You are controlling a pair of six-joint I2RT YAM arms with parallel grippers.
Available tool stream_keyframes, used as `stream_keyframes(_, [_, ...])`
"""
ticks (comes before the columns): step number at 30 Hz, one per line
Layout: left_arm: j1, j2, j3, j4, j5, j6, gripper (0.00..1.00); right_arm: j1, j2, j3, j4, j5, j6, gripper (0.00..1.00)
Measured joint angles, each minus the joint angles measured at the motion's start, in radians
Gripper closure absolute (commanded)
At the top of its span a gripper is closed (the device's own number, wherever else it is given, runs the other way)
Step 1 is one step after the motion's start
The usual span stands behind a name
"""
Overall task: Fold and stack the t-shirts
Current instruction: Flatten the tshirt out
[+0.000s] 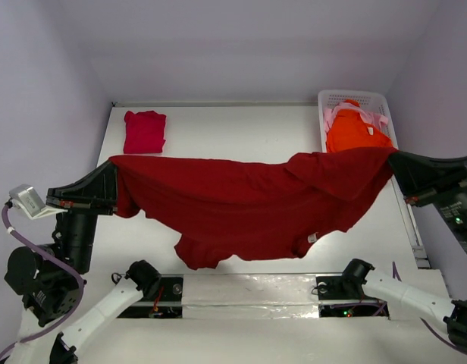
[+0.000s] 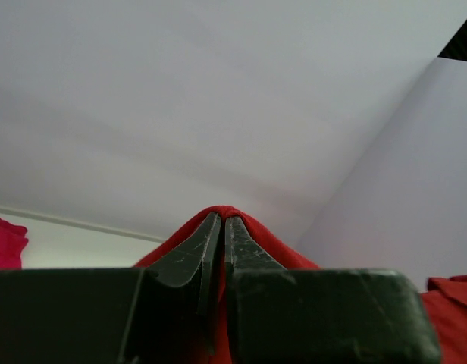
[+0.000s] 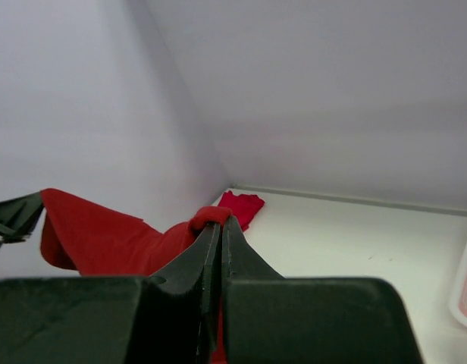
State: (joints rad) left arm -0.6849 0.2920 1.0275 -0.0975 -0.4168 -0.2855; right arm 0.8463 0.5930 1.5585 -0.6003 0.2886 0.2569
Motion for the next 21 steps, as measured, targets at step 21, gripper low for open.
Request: stream_keyframes(21, [0.000, -0.031, -0.005, 0.004, 0.113, -0.069, 1.00, 0.000, 0.058, -0.003, 0.070, -0.013, -0.044, 1.00])
